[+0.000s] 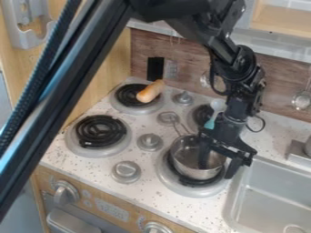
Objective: Moved the silver pot to the bottom left burner
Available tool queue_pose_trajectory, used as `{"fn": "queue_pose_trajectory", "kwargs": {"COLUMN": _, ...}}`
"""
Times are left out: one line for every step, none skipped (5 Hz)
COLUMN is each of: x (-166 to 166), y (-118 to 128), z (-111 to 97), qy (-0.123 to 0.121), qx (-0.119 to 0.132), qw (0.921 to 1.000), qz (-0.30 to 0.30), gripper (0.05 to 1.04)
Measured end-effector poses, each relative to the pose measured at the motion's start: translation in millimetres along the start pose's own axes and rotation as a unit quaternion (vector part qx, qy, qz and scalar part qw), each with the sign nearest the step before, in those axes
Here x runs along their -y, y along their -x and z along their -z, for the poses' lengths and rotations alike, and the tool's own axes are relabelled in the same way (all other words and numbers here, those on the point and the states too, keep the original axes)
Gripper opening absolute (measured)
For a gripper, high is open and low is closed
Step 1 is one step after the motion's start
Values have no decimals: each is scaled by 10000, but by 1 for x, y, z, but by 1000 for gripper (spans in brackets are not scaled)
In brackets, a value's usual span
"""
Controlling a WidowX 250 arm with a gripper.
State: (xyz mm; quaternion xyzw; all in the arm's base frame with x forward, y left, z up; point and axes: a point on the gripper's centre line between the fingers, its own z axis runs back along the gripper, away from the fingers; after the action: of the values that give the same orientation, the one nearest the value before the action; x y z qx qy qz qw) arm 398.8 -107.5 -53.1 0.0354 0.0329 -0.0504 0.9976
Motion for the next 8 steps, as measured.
{"fn": "queue_pose_trajectory", "kwargs": {"x": 2, "y": 1, "z": 0, "qy": 67, "qx": 56, "qw": 10000, "qz": -5, "gripper": 402}}
{"fn": "queue_pose_trajectory", "kwargs": {"x": -1, "y": 11, "z": 0, "qy": 107, "qx": 56, "qw": 9999, "qz": 44, "gripper": 227}}
{"fn": "queue_pose_trajectory", "kwargs": {"x": -15, "y": 23, "z": -8, "qy": 115, "qx": 73, "qw": 9999, "qz": 52, "gripper": 94}}
{"fn": "queue_pose_trajectory", "kwargs": {"x": -43, "y": 34, "z": -21, "qy": 107, "qx": 171, "qw": 9997, "qz": 110, "gripper": 67}}
{"fn": "queue_pose_trajectory", "kwargs": {"x": -84, "y": 44, "z": -28, "qy": -63, "qx": 247, "qw": 9995, "qz": 174, "gripper": 66}}
{"fn": "queue_pose_trajectory", "kwargs": {"x": -121, "y": 54, "z": -25, "qy": -234, "qx": 299, "qw": 9980, "qz": 499, "gripper": 65}}
{"fn": "queue_pose_trajectory", "kwargs": {"x": -164, "y": 57, "z": -21, "qy": -252, "qx": 396, "qw": 9967, "qz": 669, "gripper": 65}}
{"fn": "queue_pose_trajectory", "kwargs": {"x": -187, "y": 50, "z": -12, "qy": -223, "qx": 392, "qw": 9962, "qz": 747, "gripper": 65}}
